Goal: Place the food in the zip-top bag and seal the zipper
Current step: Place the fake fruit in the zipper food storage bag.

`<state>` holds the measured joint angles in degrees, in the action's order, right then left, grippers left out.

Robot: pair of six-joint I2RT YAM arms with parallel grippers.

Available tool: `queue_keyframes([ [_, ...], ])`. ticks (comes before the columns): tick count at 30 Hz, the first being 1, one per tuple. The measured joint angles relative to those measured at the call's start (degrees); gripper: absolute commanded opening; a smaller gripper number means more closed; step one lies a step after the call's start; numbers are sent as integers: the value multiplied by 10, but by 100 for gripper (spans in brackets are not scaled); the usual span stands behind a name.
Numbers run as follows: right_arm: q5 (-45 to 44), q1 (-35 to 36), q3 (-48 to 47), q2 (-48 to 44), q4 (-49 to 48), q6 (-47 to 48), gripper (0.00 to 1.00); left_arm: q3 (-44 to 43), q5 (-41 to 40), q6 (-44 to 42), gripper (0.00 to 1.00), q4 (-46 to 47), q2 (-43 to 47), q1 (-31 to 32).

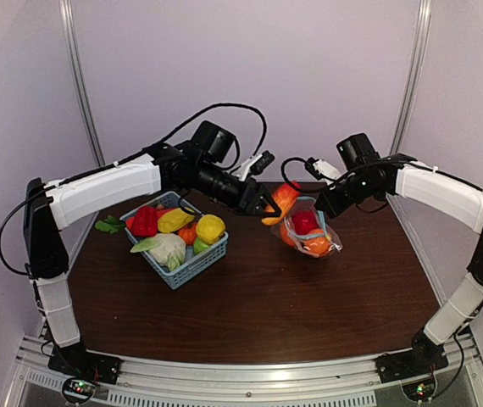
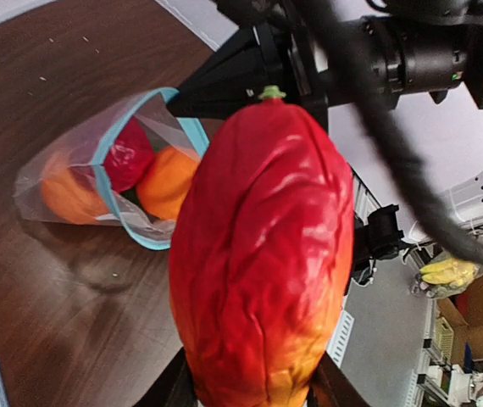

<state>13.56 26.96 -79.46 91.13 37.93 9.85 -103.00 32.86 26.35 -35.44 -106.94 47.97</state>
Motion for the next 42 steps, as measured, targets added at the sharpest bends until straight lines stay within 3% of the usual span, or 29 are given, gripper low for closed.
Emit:
queue_keyframes([
  [6, 6, 0, 0, -1, 0, -4, 0, 6, 46, 75, 26, 62, -77, 30],
  [14, 10, 0, 0, -1, 0, -13, 0, 59, 70, 173, 25, 158, -84, 34],
  [27, 49, 0, 5, -41, -10, -19, 0, 35, 87, 345, 21, 266, -197, 32],
  [42, 83, 39, 32, -45, -21, -21, 0, 117, -25, 489, 20, 423, -165, 26],
])
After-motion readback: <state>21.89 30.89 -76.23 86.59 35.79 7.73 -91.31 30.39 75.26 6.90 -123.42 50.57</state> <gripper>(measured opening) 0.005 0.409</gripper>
